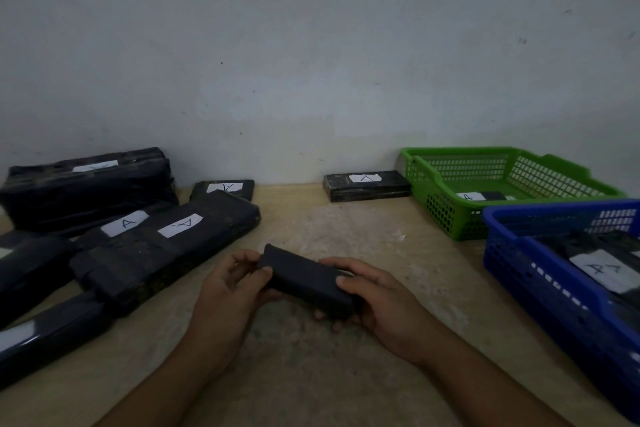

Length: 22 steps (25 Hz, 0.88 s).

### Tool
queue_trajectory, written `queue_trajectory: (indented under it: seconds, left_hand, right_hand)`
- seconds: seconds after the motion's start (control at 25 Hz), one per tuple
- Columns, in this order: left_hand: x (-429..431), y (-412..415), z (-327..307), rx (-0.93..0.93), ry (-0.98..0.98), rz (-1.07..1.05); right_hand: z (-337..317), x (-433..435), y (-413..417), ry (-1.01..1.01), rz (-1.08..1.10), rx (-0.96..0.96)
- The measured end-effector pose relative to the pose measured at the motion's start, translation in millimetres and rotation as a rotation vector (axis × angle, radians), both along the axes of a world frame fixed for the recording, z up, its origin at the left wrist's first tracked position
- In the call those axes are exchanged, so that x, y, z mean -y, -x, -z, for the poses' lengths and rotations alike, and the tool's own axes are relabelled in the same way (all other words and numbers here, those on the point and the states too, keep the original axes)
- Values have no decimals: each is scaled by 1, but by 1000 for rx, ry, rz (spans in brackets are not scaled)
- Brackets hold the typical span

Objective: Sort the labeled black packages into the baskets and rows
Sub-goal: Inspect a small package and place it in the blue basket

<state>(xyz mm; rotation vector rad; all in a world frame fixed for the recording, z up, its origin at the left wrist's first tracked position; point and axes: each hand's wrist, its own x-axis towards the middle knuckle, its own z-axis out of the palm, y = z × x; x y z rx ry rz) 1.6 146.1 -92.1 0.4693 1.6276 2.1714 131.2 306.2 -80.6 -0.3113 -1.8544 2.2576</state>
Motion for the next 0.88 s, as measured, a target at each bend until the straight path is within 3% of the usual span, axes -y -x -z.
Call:
queue_trajectory:
  seconds: [0.12,0.24,0.44,0.64,0.76,0.88]
  left_hand:
    - [0,-1,3,-134,126,-15]
    - [1,-8,0,-304,298,-56]
    - [1,-19,-2,-575,471,-43]
    - [1,-25,0,-695,511,59]
    - [2,-22,4,-741,515,24]
    - [4,-24,2,-785,474,103]
  right_hand:
    - [1,0,-2,-60,19,34]
    - [-1,2,-6,-269,98,40]
    - [2,6,-5,-483,217,-81]
    - [3,17,-7,-400,132,-216]
    - [5,18,-5,-234,76,-139]
    - [4,17,-5,-353,143,-97]
